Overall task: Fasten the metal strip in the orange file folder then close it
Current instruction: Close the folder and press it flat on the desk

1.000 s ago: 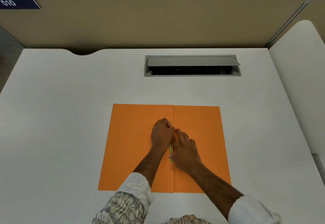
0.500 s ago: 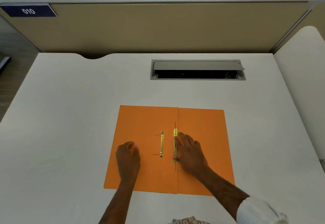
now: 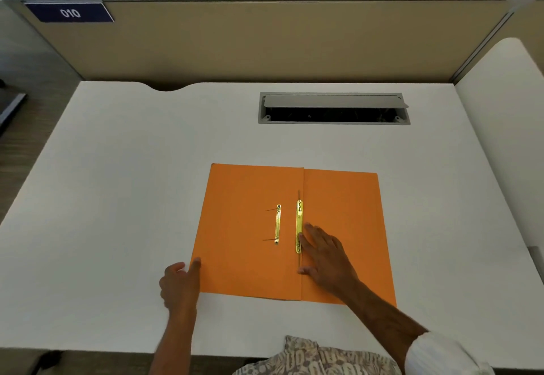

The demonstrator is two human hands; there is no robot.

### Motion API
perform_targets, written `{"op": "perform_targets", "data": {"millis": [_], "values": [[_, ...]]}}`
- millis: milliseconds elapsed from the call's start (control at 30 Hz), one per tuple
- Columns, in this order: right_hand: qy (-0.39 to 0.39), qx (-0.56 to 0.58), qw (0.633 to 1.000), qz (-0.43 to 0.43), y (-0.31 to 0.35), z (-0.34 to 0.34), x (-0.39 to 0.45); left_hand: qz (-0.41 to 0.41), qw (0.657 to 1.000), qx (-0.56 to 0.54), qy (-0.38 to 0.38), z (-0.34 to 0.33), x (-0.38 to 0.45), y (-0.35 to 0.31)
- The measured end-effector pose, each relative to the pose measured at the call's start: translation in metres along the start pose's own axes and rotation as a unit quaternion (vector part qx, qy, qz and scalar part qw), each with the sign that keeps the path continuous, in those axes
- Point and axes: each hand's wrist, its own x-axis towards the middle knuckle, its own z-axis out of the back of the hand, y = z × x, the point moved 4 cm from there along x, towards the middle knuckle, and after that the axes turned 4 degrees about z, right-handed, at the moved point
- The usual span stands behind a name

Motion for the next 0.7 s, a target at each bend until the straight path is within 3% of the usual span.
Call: {"op": "perform_targets", "data": {"millis": [133,433,700], "values": [[0.007,-0.009,1.000,-0.006,0.004,0.002,0.006,0.023,0.997,-0.063,0.037,0.009,0.005,0.001],[0.004,0.018,1.000,-0.010,0.012,0.006,0.012,-0.086,0.974,-0.181,0.103,0.058,-0.028,-0.030],[-0.026,0.057,0.998,-0.021,-0.003,0.006,-0.012,-0.205,0.913,-0.254,0.244,0.059,-0.110,-0.071]]}}
